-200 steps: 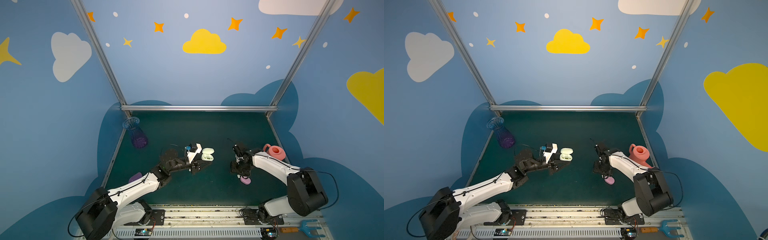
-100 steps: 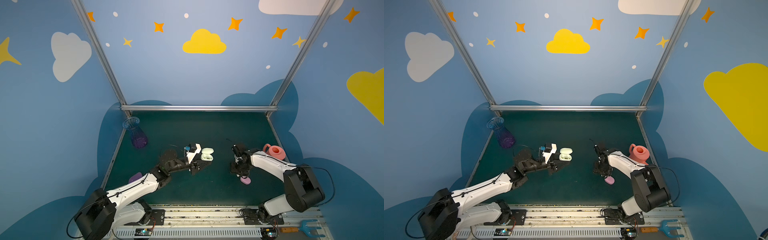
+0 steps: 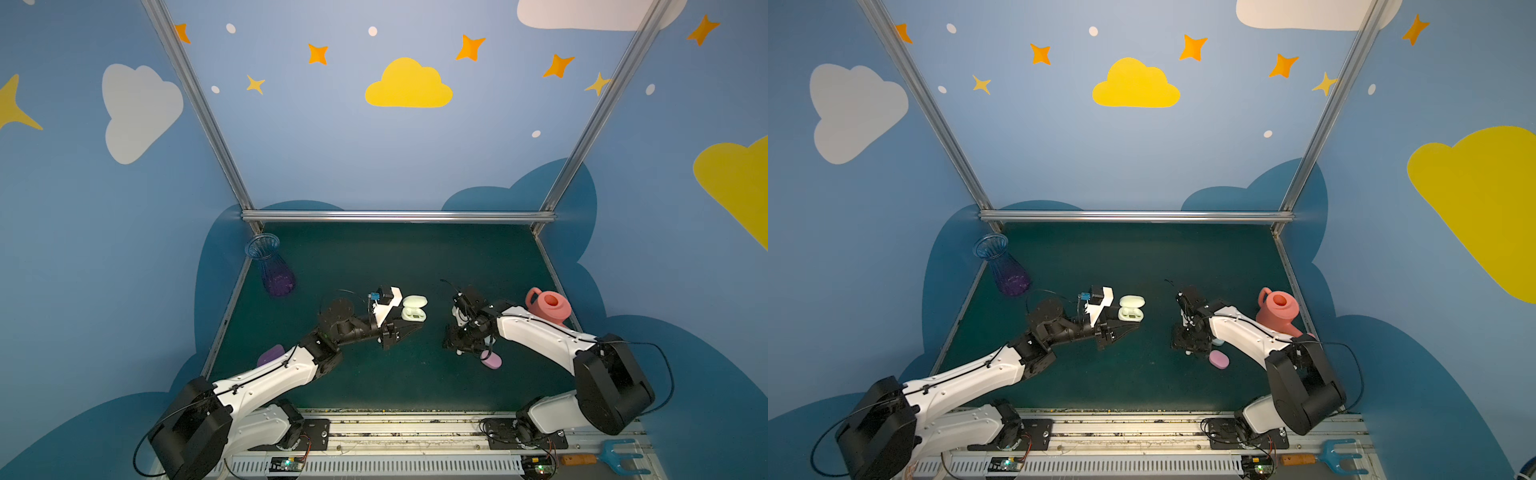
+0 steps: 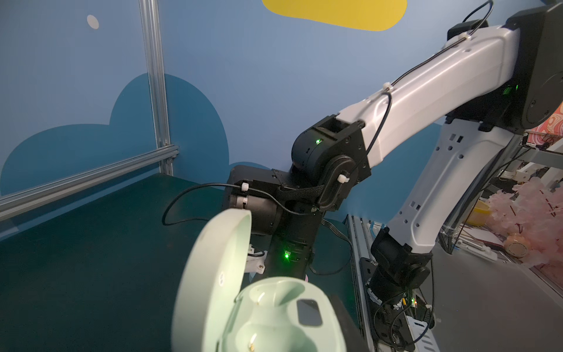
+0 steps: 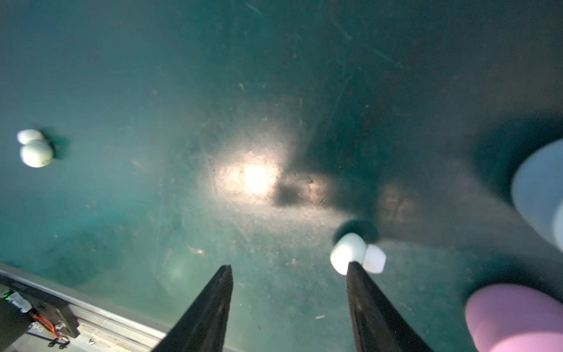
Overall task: Insert wireless bluetooth earbuds into charging case
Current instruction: Move a wireless bluetooth earbud to the bottom-center of the table.
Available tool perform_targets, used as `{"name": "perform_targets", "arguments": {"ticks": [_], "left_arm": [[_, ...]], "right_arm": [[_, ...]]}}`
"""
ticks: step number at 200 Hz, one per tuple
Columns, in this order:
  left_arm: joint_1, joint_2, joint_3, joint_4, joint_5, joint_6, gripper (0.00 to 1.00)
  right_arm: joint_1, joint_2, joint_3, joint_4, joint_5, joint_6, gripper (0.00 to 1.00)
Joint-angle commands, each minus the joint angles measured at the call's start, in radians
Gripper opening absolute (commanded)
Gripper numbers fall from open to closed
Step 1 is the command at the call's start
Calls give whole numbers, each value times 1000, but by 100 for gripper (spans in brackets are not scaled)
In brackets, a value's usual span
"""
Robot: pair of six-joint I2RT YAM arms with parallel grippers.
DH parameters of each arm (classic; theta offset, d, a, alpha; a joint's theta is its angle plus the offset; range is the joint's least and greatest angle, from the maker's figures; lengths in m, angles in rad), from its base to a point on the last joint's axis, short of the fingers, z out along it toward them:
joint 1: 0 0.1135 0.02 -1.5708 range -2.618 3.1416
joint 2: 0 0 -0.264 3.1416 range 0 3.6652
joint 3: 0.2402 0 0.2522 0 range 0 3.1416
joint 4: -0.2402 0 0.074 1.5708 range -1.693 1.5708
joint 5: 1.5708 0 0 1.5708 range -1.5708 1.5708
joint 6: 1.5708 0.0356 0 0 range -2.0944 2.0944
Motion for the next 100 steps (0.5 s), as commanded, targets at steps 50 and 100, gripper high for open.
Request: {"name": "perform_targets", "arguments": {"ticks": [50,100], "left_arm": [[3,-20,-1,-1,-1,4,3],[4,-27,1,-8,-3,6,3]], "right_arm": [[-31,-18,-14,-38,64,-1,62],[-35,88,-30,21,58,-27,64]]}}
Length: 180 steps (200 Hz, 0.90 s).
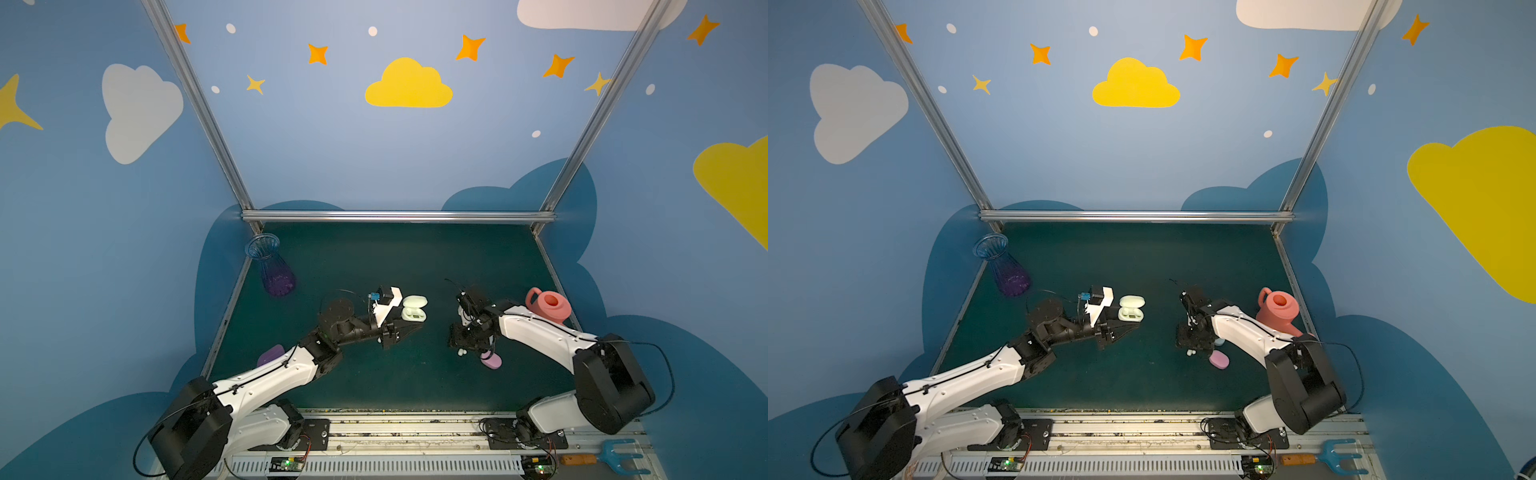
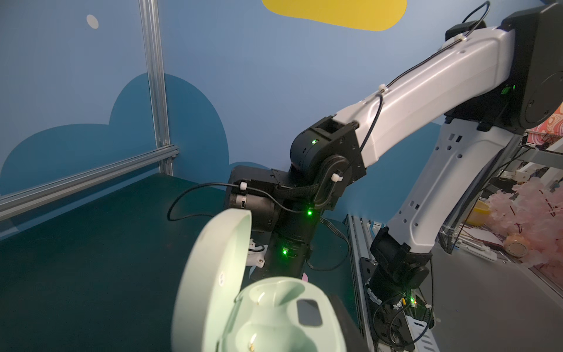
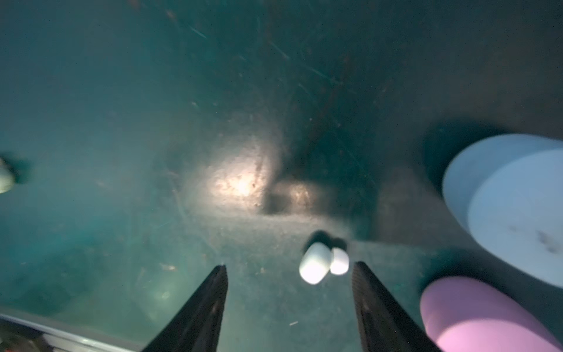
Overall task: Insert wireless bluetooth earbuds into charging case
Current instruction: Move a wireless bluetooth earbud to the bottom-center of the table.
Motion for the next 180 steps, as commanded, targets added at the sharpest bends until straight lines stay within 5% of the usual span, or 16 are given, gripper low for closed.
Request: {"name": "perform_targets", "arguments": {"ticks": [1,180], "left_arm": [[3,-27,1,-8,-3,7,3],[4,-42,0,-15,-8,10,3]], "right_arm": [[-5,53,-14,23,7,-17,64],[71,-24,26,44,-153,72,64]]}}
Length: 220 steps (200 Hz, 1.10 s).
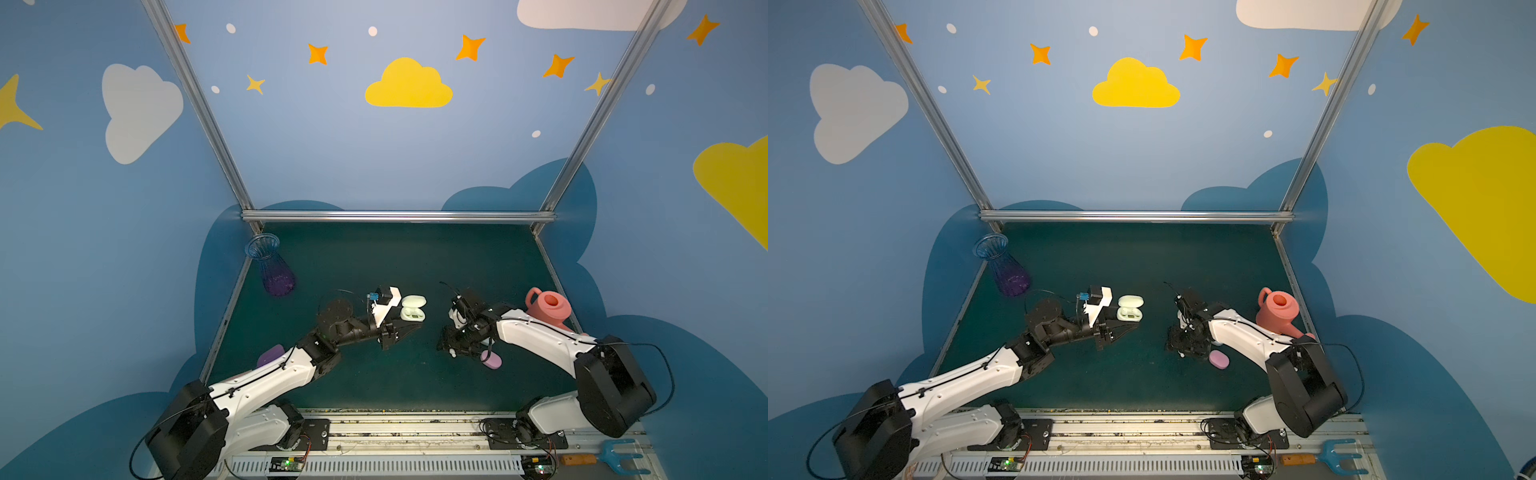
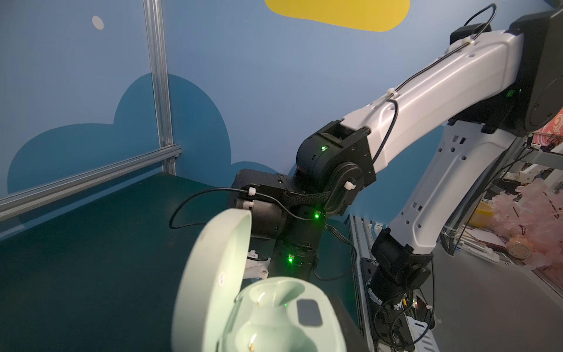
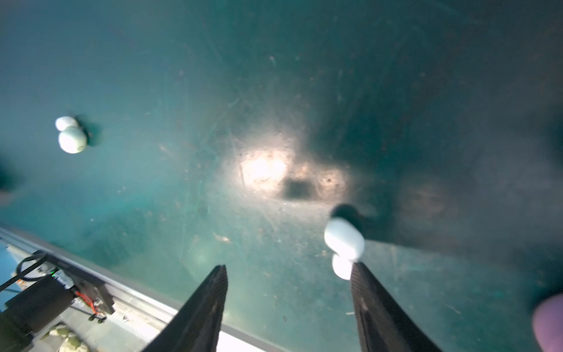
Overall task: Insert wireless bluetooth earbuds into charging case
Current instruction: Move a wireless bluetooth earbud to the bottom-center of the table.
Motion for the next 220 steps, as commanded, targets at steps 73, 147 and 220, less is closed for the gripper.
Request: {"name": "perform_targets", "arguments": {"ticks": [73,147,220], "left_arm": [[4,-14,3,15,3,7,3],[4,-29,5,0,-3,13,3],[4,-25,5,4,-3,13,3]], "right_arm": [[9,18,21,-43,99,-20,65],[13,112,-8,77,18,-35,65],[33,33,0,21,-1,-6,65]]}}
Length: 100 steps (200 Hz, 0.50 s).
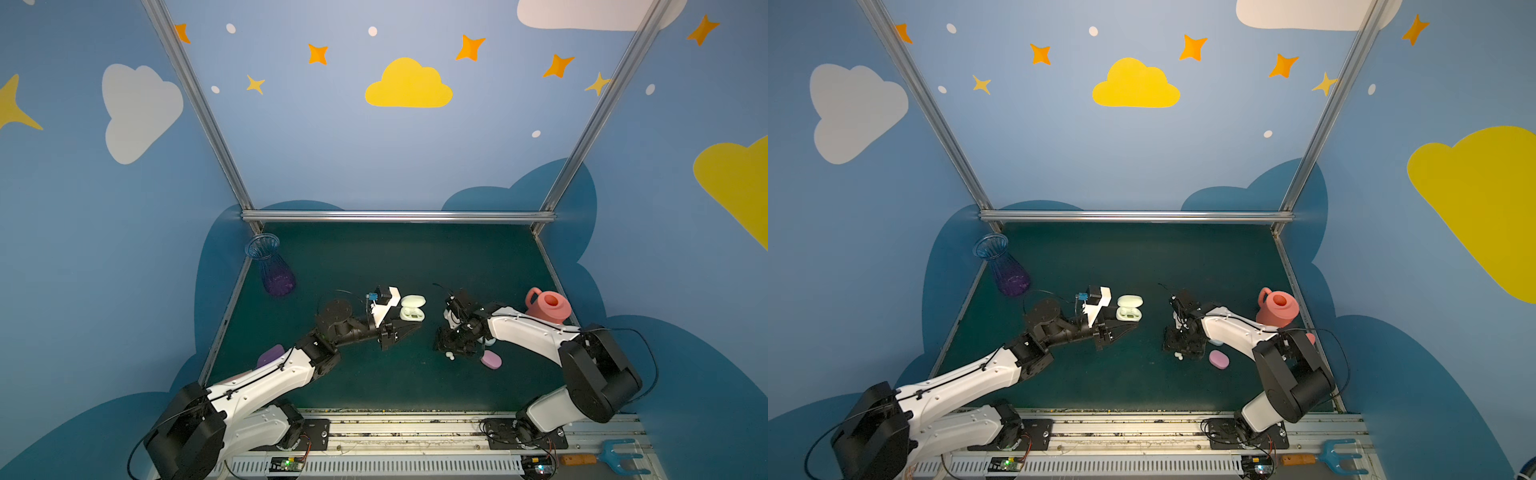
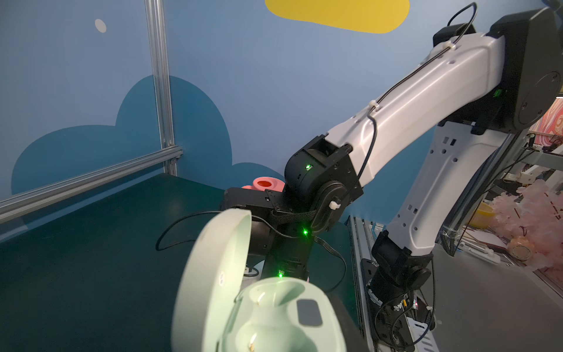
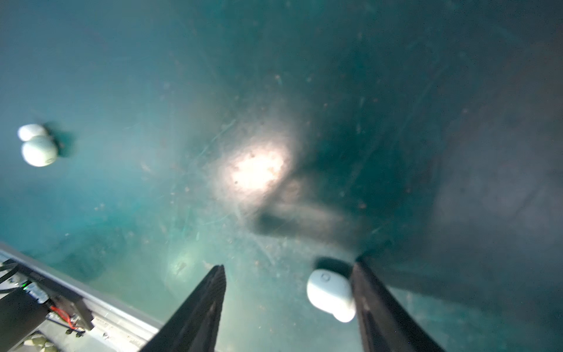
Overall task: Insert wireless bluetooth earbuds into charging case
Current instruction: Move a wireless bluetooth earbud to the bottom-center of the table.
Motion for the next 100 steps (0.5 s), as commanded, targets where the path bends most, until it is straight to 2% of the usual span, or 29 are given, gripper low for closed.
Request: {"name": "perform_targets", "arguments": {"ticks": [1,100], "left_arm": [[4,-12,5,14,2,12,3],[4,-17,2,16,1,8,3]], "right_arm": [[13,-45,-6,-37,-21,17,65],[81,-84,10,-82,-14,56,65]]}}
